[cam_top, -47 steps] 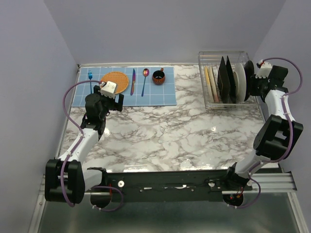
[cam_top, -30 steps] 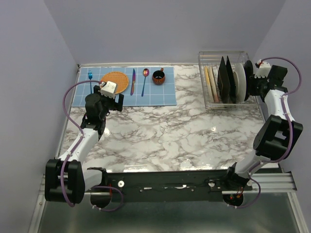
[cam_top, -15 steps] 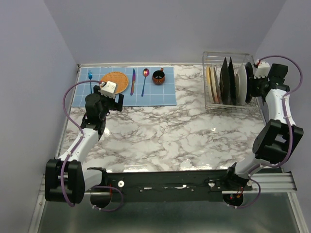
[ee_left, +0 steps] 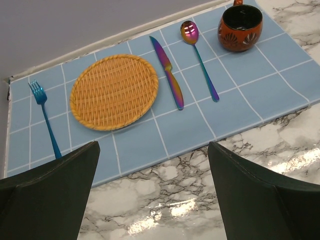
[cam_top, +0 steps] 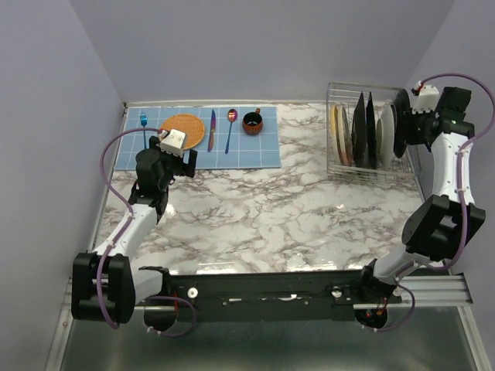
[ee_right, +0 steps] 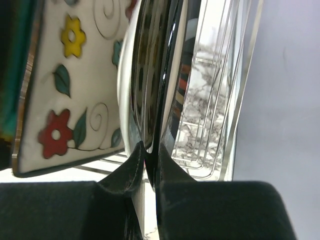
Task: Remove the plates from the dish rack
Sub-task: Unload the plate from the dish rack.
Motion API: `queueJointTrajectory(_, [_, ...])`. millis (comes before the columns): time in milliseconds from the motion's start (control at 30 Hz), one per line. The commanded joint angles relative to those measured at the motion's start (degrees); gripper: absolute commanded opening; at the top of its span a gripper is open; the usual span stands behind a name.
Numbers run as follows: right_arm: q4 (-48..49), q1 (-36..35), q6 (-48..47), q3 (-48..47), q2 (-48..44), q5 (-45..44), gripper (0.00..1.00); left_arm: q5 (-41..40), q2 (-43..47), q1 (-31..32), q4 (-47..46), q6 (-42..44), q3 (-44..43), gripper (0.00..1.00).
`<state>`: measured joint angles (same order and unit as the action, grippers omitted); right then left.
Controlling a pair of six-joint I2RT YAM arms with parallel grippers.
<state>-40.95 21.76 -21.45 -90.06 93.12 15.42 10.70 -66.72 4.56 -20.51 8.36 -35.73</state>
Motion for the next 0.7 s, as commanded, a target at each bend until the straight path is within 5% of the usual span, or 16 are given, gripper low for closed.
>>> queueJointTrajectory(0, [10.28,1.27,-2.81,-8.72,-0.75,-5.58,0.01,-0.77,-0.52,-0.25,-0.76,0.43,0.13,0.99])
queueJointTrajectory(667, [-1.58,1.18,-4.82,-17.87,-4.44,1.53,0.01,-1.29,-2.19,-0.25,-0.58,1.04,-0.93,0.99])
